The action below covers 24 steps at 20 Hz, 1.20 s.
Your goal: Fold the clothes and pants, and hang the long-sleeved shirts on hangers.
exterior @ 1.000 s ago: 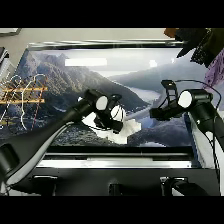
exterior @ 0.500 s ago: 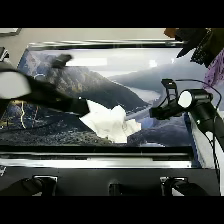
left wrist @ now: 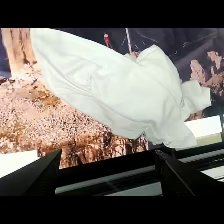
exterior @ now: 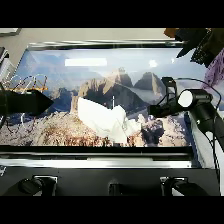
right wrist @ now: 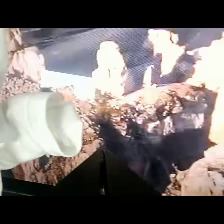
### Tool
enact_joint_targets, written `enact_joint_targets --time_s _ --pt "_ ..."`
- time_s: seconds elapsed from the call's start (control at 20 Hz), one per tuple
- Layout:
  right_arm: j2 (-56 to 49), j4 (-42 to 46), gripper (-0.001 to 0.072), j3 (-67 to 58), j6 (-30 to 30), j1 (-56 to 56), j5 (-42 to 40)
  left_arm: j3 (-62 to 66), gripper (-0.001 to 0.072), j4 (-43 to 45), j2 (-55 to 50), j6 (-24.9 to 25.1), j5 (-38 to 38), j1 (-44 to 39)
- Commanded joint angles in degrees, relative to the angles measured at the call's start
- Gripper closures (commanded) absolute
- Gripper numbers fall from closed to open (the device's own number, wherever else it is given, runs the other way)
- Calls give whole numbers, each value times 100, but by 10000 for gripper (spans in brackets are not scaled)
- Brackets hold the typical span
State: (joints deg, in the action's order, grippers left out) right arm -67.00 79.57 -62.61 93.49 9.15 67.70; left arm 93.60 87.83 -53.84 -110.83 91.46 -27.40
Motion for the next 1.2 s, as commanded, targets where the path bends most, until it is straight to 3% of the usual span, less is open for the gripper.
enact_joint_targets --time_s 0.0,0.1,0.15,0.35,0.4,0.55,0.65,0.8,0.95,1.15 --pt "4 -468 647 -9 431 2 94 -2 46 96 103 -22 7 31" --pt "4 -848 425 -157 599 -7 166 -2 45 96 98 -68 7 31" --pt "4 -848 384 -313 590 -9 164 -2 45 96 101 -186 7 31" --pt "-4 343 383 -684 678 -57 50 -4 43 247 101 -282 92 55" --pt "-33 275 382 -621 732 -225 50 -4 43 282 101 -280 186 68" --pt "-175 -710 367 -330 710 -1244 33 -4 43 417 101 -280 573 94" --pt "-398 -2057 366 83 221 -2024 131 -7 43 433 101 -282 710 127" --pt "-822 -3359 241 973 -411 -2297 498 -7 43 437 90 -280 710 136" --pt "-973 -3786 233 1572 -876 -1794 321 -7 44 437 68 -282 708 136" --pt "-1010 -3794 232 1768 -844 -914 -656 -7 44 435 35 -284 710 138"
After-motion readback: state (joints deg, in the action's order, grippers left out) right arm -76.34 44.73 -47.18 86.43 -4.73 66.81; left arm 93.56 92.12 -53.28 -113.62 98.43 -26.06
